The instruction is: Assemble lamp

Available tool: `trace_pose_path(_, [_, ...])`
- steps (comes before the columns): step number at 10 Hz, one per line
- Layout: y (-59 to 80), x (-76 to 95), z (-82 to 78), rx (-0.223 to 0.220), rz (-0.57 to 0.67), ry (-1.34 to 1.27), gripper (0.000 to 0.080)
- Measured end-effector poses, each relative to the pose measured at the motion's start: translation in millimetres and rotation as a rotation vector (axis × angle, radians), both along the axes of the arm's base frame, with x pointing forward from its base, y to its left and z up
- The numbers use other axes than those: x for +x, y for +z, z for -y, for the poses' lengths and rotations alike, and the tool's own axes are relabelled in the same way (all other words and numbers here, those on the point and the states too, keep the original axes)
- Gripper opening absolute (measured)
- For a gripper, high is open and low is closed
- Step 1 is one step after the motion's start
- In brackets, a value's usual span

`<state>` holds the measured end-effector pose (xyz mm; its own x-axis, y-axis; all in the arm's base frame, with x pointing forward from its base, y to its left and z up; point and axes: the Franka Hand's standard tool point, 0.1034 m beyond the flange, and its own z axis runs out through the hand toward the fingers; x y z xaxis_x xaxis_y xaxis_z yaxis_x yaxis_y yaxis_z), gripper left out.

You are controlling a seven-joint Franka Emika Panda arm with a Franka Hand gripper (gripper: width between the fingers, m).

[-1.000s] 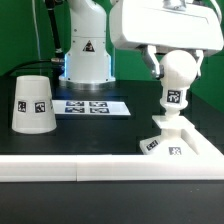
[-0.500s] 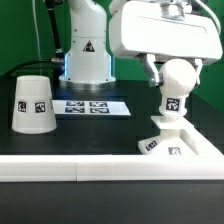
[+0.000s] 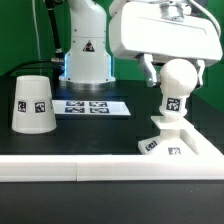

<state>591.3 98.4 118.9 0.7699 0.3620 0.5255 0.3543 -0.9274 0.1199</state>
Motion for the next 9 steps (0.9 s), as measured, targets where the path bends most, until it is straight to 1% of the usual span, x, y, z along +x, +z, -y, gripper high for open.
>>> trace_pose_path(1, [-0.1, 0.0, 0.0, 0.000, 0.000, 0.000, 0.0695])
trace_pose_path(2, [0.8, -0.1, 0.9, 0.000, -0.003, -0.001, 0.0695])
trace_pose_path(4, [16.7, 1.3, 2.8, 0.001, -0.003, -0.002, 0.0699])
trace_pose_path(6, [28.4, 2.0, 4.7, 0.001, -0.013, -0.004, 0.0699])
trace_pose_path(9, [24.1, 0.3, 2.1, 0.001, -0.039, 0.000, 0.0699])
